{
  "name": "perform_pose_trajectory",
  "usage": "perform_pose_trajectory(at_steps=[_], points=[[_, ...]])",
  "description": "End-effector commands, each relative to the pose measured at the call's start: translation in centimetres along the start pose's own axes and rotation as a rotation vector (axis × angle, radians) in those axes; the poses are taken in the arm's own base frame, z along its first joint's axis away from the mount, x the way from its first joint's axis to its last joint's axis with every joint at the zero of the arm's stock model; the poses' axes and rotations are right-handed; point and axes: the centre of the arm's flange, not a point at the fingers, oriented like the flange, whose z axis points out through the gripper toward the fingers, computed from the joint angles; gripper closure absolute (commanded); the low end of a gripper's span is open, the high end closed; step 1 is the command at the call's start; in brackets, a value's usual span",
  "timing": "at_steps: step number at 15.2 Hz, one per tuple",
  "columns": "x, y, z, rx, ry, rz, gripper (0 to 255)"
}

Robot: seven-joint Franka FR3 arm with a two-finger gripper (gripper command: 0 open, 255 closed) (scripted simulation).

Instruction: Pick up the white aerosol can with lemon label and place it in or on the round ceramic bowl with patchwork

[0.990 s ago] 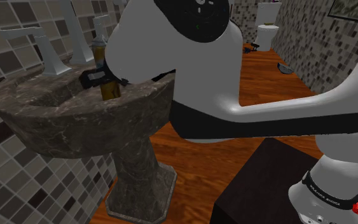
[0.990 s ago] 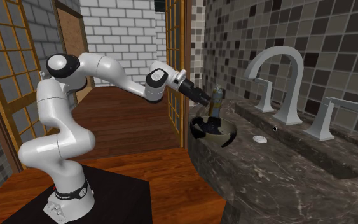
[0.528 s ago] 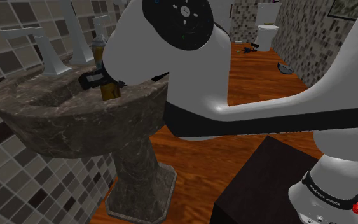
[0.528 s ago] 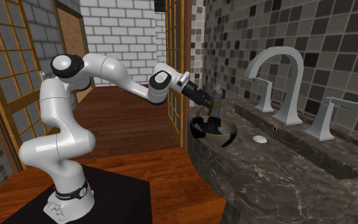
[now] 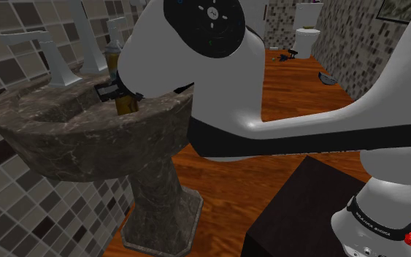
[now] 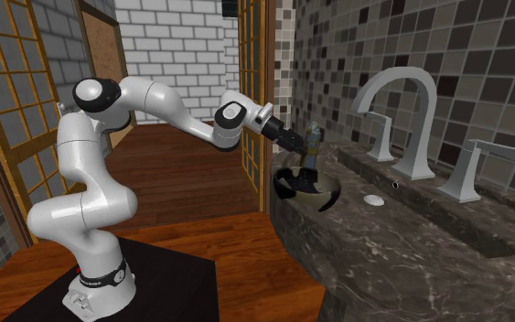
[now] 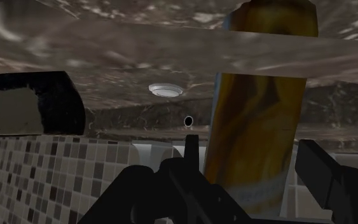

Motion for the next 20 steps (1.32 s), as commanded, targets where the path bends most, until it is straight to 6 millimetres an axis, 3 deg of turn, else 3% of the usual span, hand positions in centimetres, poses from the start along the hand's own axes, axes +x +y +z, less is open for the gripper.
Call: perform_pose_trajectory(at_steps=[1, 5, 20], points=[[0.0, 0.1, 0.0, -0.001, -0.001, 0.0, 255], [0.0, 0.0, 0.1, -0.001, -0.001, 0.0, 255], [7.0, 0.2, -3.7, -0.001, -0.001, 0.0, 255]])
